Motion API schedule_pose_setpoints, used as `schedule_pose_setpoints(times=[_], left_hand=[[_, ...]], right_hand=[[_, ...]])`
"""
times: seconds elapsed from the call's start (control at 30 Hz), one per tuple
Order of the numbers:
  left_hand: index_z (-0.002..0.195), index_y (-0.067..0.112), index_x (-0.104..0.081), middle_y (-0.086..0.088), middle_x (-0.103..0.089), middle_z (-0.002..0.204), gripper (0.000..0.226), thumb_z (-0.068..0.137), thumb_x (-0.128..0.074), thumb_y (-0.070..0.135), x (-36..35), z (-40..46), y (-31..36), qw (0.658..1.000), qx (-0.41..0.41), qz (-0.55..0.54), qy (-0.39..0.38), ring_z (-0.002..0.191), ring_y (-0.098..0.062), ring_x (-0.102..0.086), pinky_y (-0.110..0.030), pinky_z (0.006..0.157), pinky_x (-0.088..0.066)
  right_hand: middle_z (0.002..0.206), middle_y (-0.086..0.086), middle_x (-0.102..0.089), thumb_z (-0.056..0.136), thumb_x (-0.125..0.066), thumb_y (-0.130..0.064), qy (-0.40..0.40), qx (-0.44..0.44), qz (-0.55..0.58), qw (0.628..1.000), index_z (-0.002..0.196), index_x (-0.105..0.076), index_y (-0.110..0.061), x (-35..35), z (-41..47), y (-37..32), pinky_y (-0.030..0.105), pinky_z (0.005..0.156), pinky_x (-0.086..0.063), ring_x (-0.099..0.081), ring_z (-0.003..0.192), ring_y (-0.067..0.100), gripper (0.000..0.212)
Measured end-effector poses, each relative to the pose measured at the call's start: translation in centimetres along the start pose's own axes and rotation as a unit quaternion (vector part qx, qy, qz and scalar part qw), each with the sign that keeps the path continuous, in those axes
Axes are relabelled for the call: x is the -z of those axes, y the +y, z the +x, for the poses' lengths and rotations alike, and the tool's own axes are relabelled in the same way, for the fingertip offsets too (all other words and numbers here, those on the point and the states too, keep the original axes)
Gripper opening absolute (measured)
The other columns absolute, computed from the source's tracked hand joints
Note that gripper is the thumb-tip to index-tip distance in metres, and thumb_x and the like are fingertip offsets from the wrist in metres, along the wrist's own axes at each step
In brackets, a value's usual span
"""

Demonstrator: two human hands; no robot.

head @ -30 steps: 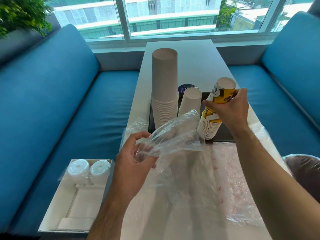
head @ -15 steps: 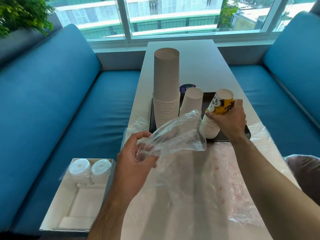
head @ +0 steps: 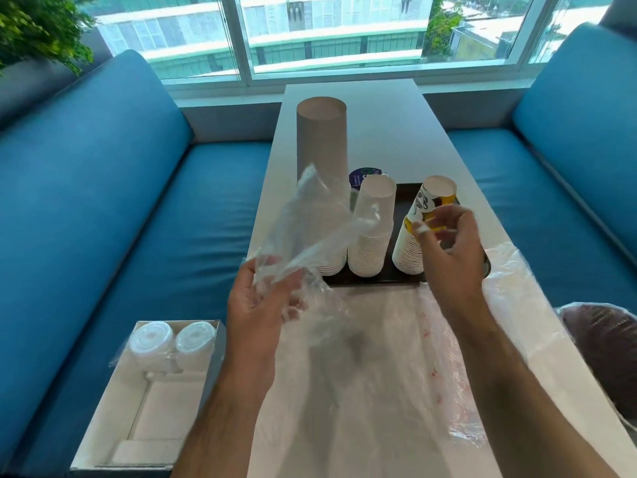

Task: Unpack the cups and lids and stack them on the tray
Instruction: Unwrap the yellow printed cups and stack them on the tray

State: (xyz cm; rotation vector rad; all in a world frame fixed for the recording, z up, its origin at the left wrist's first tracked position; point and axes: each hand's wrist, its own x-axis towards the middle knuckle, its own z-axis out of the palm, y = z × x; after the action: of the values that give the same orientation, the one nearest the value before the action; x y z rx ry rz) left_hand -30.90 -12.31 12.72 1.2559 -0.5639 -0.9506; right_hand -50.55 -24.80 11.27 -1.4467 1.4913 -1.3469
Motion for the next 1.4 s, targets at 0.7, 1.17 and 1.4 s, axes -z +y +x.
schedule_pose_setpoints(times=[0.7,1.17,1.4], left_hand=[[0.145,0.024,-0.043,-0.004,-0.062,0.13,0.091,0.068,-0.089,0.038,3.2,2.9,0.6,0.958,-0.001,-0.266,0.109,0.112,-0.023,-0.065,-0.044,0.091,-0.055],[0.107,0.018,-0.074,-0.008,-0.077,0.091,0.034,0.087,-0.065,-0.007,6.3,2.7,-0.1,0.995,-0.001,0.071,-0.074,0.085,-0.016,-0.073,-0.02,0.088,-0.057],[0.12,0.028,-0.069,-0.01,-0.071,0.076,0.06,0.063,-0.087,0.017,7.5,2.9,1.1,0.988,0.018,0.063,-0.139,0.084,-0.016,-0.071,-0.023,0.068,-0.059]], right_hand=[[0.086,0.003,-0.072,0.092,-0.057,-0.022,-0.341,-0.085,0.223,0.909,0.102,-0.071,-0.003,-2.7,-5.4,-1.7,0.021,0.076,-0.053,-0.065,0.082,0.015,0.025],[0.118,-0.006,-0.071,0.106,-0.04,-0.001,-0.244,-0.004,0.067,0.967,0.095,-0.071,-0.022,1.3,-1.8,0.0,0.032,0.069,-0.061,-0.069,0.1,0.02,0.04],[0.106,-0.016,-0.073,0.089,-0.068,-0.009,-0.32,-0.107,0.17,0.926,0.128,-0.065,-0.029,2.1,-1.5,-0.7,0.037,0.076,-0.062,-0.074,0.098,0.019,0.044]])
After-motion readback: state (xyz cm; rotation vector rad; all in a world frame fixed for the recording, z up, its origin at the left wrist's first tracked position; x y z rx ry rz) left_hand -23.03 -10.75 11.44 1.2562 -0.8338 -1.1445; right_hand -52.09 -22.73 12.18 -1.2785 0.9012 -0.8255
